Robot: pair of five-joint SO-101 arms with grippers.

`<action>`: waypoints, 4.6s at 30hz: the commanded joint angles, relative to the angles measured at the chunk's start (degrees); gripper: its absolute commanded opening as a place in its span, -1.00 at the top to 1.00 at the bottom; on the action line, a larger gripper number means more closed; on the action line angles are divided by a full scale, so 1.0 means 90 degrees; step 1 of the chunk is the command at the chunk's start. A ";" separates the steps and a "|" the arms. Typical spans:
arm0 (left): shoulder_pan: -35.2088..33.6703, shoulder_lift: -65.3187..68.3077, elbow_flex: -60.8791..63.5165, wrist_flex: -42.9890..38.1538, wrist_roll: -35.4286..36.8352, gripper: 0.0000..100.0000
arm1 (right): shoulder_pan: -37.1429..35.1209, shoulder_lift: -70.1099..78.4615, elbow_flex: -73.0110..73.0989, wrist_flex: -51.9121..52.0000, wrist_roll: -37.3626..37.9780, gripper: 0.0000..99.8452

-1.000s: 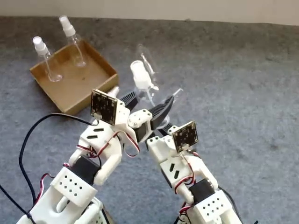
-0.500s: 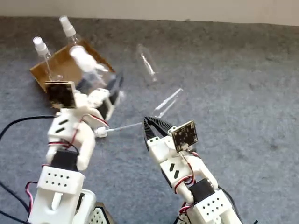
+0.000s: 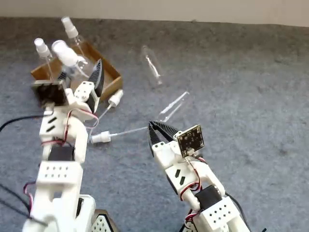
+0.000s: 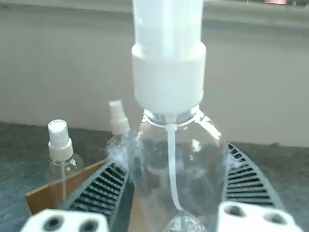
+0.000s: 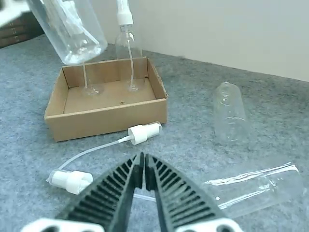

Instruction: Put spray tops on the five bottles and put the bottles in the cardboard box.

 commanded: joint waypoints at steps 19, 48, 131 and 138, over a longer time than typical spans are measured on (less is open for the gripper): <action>-0.0112 0.5729 -0.2769 -0.3038 -0.0908 0.69 | 0.0015 0.0054 0.1118 0.0034 0.0049 0.99; -0.0327 0.9060 -0.5299 -0.3136 -0.1397 0.69 | 0.0015 0.0054 0.1118 0.0034 0.0049 0.99; -0.0308 0.9695 -0.5270 -0.3429 -0.1426 0.40 | 0.0015 0.0054 0.1118 0.0044 0.0049 0.99; -0.0347 0.9685 -0.5289 -0.2979 -0.1407 0.23 | 0.0015 0.0054 0.1118 0.0044 0.0049 0.99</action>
